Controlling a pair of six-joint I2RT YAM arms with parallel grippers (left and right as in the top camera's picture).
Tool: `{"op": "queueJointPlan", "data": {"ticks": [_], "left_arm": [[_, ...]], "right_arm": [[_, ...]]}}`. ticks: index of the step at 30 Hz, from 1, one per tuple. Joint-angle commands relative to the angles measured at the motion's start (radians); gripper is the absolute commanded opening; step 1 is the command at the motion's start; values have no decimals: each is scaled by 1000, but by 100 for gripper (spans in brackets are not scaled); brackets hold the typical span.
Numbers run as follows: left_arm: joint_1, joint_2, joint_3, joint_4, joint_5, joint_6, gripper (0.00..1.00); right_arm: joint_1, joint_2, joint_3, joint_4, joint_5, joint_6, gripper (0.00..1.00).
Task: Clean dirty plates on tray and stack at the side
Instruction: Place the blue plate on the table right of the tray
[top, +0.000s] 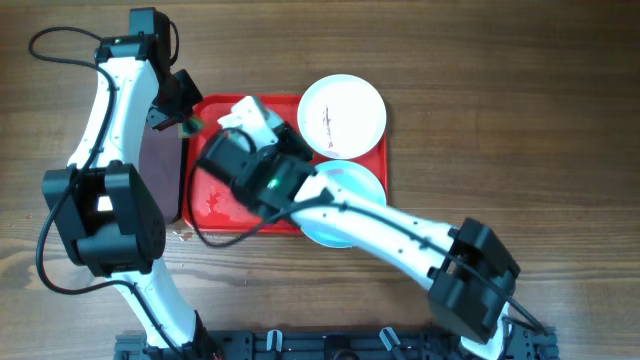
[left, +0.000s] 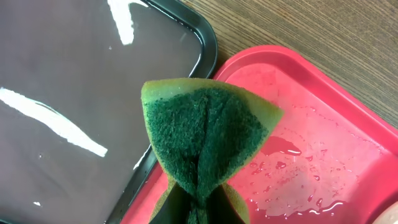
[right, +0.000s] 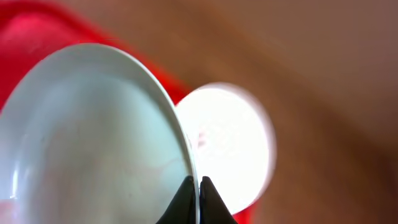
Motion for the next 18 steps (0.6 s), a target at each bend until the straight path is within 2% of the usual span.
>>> {"op": "queueJointPlan", "data": {"ticks": [1,7,11,14,18], "left_arm": [[0,-13,-6,-1,8,-9,4],[0,-13,-6,-1,8,-9,4],[0,-13,-6,-1,8,-10,4],[0,-13,-6,-1,8,-10,4],[-1,-13,-6,-1,8,-10,4]], "right_arm": [[-131,-70,24,-47,-439,125,4],[-376,-143,24,-112,-830,90,5],[-618,-188,24,-168,-1035,64,4],[-779,-192,23,-219,-1083,39,4],[-985,-188,-4,-275,-1052,20,4]]}}
